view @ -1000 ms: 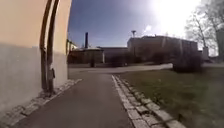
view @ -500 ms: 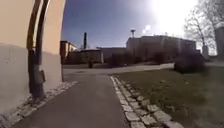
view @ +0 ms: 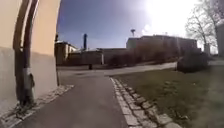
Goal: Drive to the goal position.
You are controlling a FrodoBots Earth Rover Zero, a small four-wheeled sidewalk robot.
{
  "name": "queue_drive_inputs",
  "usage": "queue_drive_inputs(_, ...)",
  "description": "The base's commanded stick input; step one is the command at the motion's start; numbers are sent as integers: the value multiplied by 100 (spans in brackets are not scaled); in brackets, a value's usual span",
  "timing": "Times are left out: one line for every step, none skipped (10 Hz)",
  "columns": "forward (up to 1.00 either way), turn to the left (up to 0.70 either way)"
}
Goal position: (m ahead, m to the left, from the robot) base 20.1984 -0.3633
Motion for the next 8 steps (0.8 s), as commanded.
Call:
queue_drive_inputs(70,4)
queue_drive_inputs(70,0)
queue_drive_inputs(70,0)
queue_drive_inputs(70,0)
queue_drive_inputs(70,0)
queue_drive_inputs(70,0)
queue_drive_inputs(70,0)
queue_drive_inputs(70,0)
